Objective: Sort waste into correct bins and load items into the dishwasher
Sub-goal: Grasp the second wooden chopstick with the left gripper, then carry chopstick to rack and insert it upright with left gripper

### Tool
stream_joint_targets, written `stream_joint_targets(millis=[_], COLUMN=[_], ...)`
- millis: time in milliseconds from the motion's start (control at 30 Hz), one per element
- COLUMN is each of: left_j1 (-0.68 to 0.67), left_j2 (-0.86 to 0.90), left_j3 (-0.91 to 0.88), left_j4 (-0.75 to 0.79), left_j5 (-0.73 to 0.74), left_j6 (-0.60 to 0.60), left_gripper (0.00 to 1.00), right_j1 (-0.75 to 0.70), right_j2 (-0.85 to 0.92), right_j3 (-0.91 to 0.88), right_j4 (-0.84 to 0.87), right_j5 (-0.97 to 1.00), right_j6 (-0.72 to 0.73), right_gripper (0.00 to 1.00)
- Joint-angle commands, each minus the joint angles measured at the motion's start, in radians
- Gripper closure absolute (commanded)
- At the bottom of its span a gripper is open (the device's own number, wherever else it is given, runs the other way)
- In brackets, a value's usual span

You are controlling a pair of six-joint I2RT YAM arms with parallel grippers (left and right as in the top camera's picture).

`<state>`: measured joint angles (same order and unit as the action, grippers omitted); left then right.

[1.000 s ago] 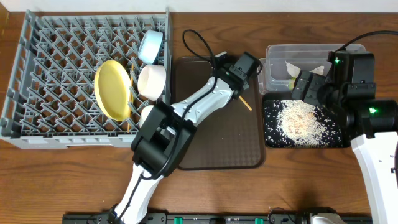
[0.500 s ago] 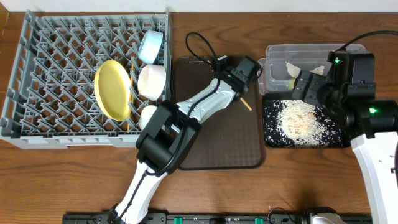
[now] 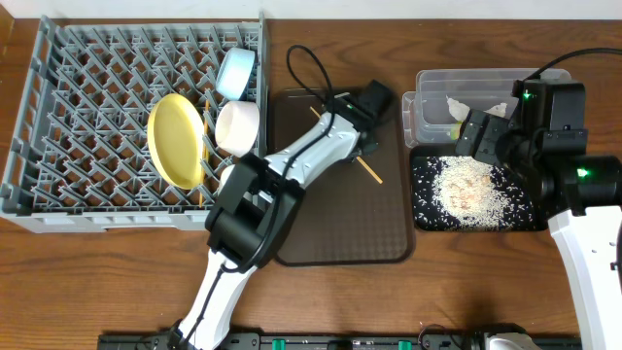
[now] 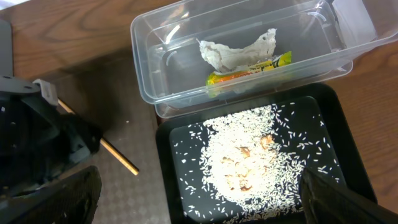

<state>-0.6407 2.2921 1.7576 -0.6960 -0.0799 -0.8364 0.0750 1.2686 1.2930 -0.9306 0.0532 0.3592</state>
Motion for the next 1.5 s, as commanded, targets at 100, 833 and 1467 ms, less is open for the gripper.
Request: stream_joint_targets(millis=[100,833,1467], left_j1=[0.024,0.027,0.358], left_j2=[0.048,-0.183,-0.522], left_j3=[-0.033,0.083,0.021], left_j4=[-0.112,-0.174,-0.542], left_j5=[0.122,0.11,-0.202], left_j6=[0.025,0.525,0.683], left_gripper=[0.88,0.92,0.92], right_j1=[-0.01,-0.01,-0.01], right_j2=[0.001,0.001,0.001], right_j3=[0.004,0.004,0.004], right_j4=[-0.002,-0.002,-0.002], right_j5=[0.01,0.01,0.01], right_j6=[0.01,0.01,0.01], right_gripper=[0.01,0.01,0.01])
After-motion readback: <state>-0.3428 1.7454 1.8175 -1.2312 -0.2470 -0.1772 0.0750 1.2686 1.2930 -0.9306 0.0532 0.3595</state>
